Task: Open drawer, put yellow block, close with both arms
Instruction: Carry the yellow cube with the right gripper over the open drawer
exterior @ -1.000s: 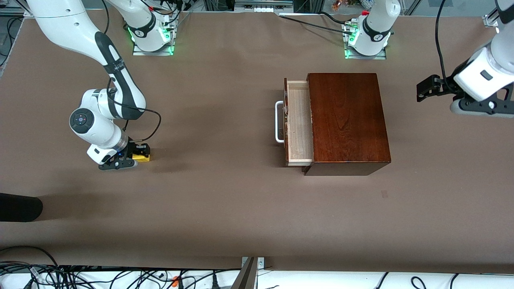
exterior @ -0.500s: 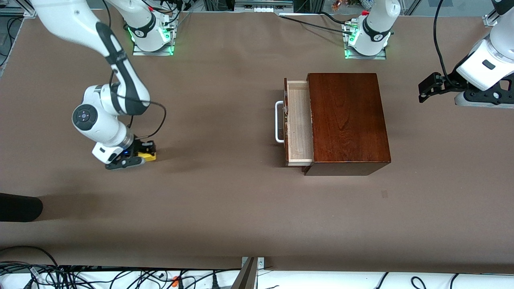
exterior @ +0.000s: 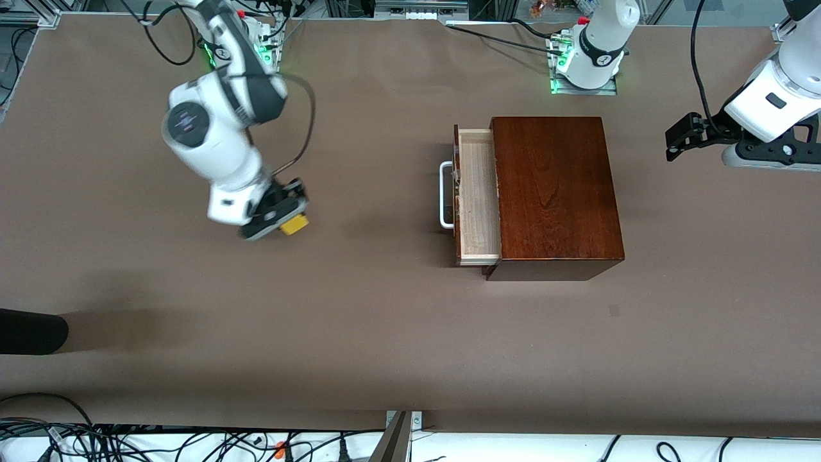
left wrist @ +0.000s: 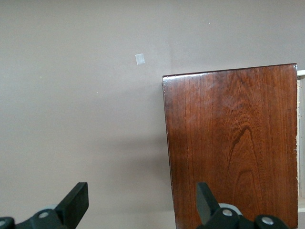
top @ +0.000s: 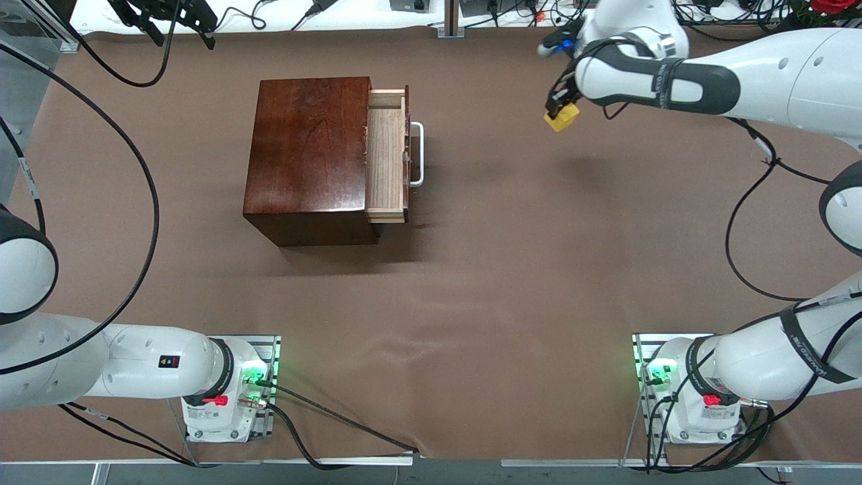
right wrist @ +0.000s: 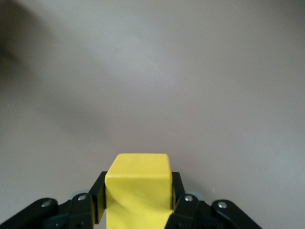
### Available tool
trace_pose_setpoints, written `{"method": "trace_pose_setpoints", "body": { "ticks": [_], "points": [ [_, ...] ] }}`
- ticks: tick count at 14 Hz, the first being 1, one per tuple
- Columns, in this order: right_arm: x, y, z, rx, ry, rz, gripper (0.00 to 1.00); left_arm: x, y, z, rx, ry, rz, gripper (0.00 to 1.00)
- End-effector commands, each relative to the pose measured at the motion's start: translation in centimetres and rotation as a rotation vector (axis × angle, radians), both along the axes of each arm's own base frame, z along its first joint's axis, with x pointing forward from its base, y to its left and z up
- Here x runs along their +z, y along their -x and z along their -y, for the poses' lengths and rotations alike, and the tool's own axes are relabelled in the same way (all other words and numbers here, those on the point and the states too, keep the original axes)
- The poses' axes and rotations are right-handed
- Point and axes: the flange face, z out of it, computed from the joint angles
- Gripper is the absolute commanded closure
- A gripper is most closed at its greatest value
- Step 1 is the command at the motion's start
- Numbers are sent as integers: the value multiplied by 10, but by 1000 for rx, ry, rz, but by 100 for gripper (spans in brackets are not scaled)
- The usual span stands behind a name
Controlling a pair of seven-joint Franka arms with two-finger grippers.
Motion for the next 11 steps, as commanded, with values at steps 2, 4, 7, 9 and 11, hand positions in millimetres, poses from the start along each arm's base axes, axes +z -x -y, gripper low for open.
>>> {"method": "trace_pose_setpoints", "body": {
  "ticks": [2,4,7,9,11],
  "points": [
    [45,36,-123,283,77,65,71,6,3,-3,-13,19,-10,0],
    [61,73,-199,426,125,85,71,6,4,-1,-16,19,-12,0],
    [73,104,-273,517,81,95,71,6,3,-1,-18,21,-11,0],
    [76,133,-310,576,61,115,71,6,4,1,-21,22,-12,0],
    [75,143,-340,619,58,161,71,6,5,3,-25,20,-18,0]
  ]
}}
